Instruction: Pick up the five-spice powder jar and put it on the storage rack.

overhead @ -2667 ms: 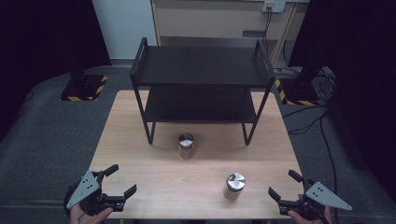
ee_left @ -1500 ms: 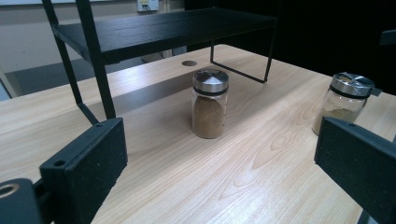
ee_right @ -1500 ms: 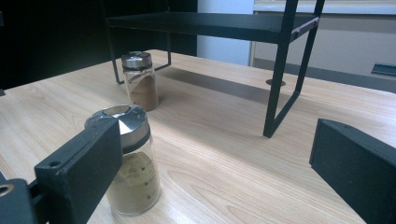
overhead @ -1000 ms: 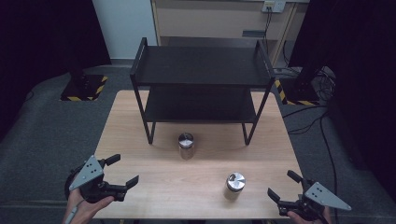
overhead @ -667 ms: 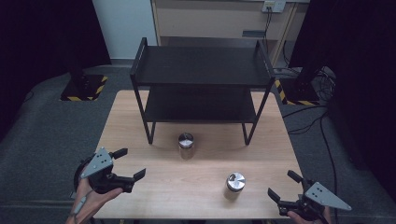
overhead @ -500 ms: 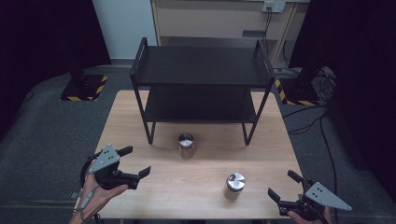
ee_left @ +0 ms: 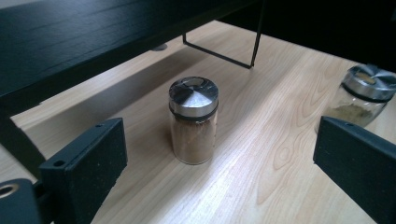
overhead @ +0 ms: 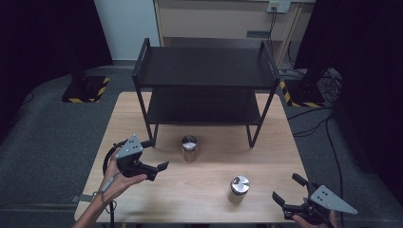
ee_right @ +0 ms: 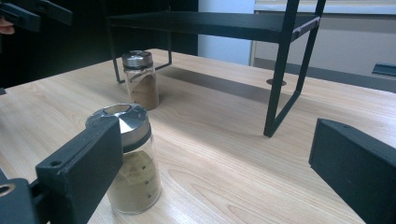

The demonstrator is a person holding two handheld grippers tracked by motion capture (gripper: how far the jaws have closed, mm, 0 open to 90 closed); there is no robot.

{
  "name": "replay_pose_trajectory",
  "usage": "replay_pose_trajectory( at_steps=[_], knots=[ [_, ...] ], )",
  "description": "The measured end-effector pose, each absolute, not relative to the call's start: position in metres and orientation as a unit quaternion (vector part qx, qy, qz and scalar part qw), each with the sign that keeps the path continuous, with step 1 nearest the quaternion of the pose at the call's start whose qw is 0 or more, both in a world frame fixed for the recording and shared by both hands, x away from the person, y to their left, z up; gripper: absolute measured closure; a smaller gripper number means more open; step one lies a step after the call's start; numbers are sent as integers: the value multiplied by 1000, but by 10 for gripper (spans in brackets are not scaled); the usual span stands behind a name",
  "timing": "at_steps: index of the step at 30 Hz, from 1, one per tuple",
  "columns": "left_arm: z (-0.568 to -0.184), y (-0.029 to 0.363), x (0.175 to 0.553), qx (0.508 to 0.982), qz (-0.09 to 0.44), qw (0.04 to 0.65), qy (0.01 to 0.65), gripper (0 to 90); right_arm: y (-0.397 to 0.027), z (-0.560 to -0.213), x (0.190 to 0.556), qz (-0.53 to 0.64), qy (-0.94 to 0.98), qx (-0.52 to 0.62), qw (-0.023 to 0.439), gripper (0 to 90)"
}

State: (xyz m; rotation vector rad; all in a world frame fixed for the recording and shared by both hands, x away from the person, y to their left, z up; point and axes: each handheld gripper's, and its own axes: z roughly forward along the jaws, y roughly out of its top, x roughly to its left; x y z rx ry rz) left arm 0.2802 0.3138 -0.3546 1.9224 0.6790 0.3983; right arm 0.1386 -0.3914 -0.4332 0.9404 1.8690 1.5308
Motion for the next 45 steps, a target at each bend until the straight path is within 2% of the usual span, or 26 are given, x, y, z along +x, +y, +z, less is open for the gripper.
replay_pose_trajectory(
  at_steps=[15,34,45],
  knots=[
    [-362,281,329,826,151,475,264,30,-392,-434,138,569,693,350,271,36],
    [-372,254,361,836,138,458,269,45,-392,-434,137,569,692,350,272,37],
    [-387,236,379,836,129,456,278,83,-393,-434,136,570,691,351,272,37]
  ],
)
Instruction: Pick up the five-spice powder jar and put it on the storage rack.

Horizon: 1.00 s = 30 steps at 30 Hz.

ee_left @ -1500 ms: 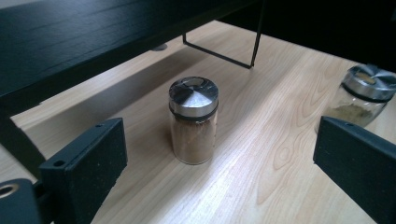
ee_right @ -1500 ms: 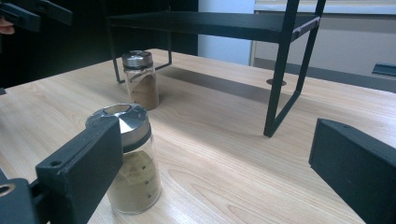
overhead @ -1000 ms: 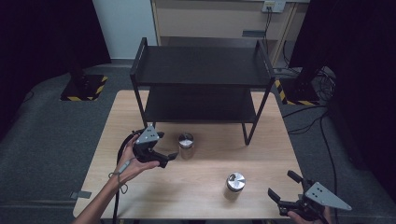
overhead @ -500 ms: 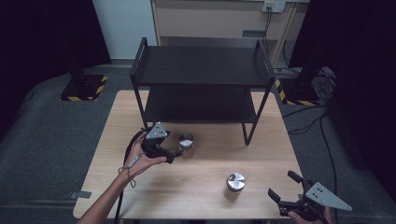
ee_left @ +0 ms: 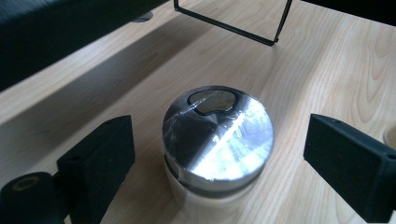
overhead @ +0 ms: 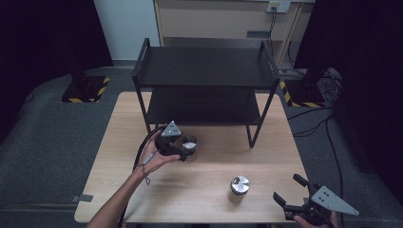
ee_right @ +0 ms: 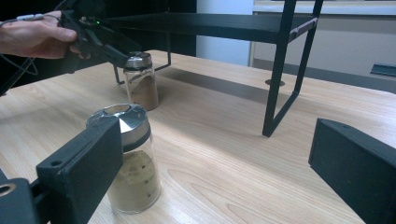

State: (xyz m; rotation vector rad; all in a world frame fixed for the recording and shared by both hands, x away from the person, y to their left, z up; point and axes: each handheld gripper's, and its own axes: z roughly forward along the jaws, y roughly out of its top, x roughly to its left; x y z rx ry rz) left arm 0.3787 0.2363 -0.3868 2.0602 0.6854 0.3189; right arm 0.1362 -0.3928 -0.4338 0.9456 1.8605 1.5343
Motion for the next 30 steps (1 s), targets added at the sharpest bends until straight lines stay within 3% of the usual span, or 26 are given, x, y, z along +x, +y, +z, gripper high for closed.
replay_pose_trajectory(
  at_steps=[6,11,30],
  knots=[
    [-392,231,383,837,131,454,277,114,-393,-434,137,570,692,351,271,38],
    [-395,229,381,836,143,458,265,327,-393,-434,136,570,691,352,271,38],
    [-368,251,368,833,144,464,265,335,-393,-434,136,570,691,351,271,38]
  ],
)
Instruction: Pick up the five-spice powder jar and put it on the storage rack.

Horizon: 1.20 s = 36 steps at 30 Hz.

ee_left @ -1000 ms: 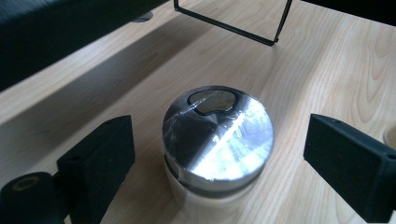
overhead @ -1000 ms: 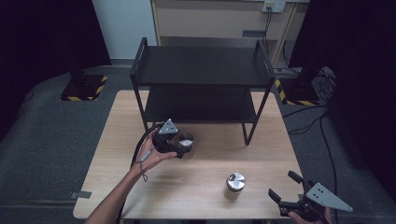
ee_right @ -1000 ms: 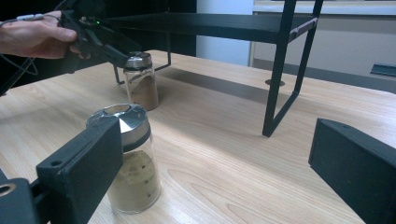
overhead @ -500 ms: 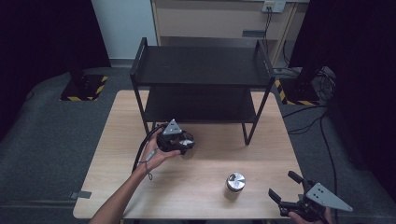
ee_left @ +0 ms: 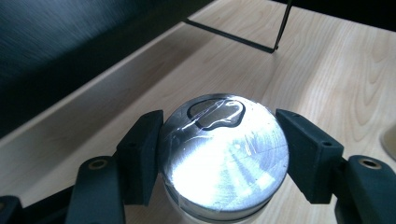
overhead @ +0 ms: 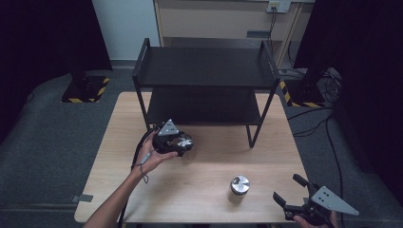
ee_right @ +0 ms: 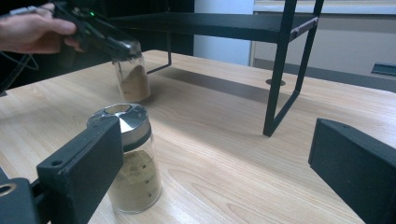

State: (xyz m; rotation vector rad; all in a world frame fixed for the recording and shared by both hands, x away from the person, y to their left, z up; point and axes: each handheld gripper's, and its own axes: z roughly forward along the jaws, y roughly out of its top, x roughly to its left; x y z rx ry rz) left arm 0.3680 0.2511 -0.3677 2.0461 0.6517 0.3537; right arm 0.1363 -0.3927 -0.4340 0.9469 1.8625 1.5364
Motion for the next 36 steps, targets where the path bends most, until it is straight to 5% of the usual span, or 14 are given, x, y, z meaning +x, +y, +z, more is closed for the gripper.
replay_pose_trajectory(
  at_steps=[36],
  knots=[
    [-167,293,321,813,139,518,226,337,-391,-433,137,568,692,353,272,40]
  ],
)
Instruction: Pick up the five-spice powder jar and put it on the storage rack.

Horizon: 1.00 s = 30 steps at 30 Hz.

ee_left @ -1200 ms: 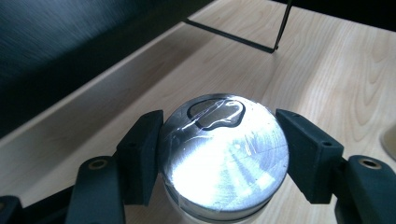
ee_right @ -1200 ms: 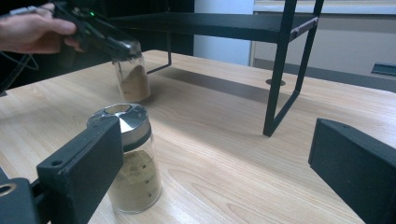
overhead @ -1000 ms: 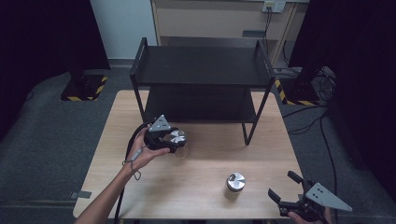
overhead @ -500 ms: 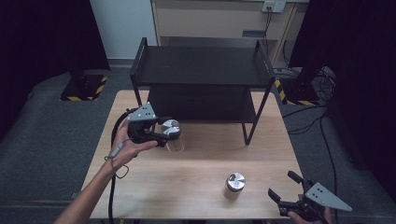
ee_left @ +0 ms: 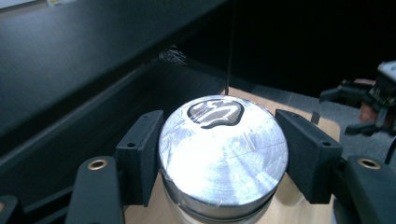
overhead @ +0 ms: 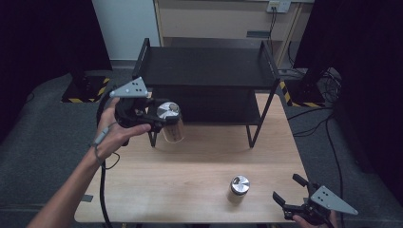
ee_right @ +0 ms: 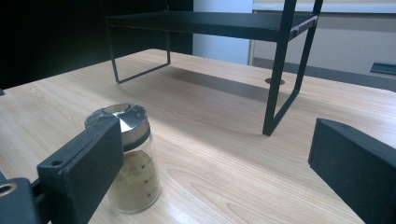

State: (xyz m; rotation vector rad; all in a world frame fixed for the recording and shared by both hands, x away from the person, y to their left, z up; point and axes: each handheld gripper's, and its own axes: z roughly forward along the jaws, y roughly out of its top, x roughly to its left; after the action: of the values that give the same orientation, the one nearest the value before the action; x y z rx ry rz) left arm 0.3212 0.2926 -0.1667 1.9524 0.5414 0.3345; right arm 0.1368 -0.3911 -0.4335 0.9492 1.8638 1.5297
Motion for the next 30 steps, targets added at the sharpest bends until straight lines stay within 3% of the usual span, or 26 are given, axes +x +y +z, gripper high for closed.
replay_pose_trajectory(
  at_steps=[17,30],
  knots=[
    [-87,285,341,807,164,515,238,337,-392,-434,137,569,691,354,270,40],
    [-62,277,359,805,185,510,241,337,-392,-434,137,570,691,354,270,40]
  ],
)
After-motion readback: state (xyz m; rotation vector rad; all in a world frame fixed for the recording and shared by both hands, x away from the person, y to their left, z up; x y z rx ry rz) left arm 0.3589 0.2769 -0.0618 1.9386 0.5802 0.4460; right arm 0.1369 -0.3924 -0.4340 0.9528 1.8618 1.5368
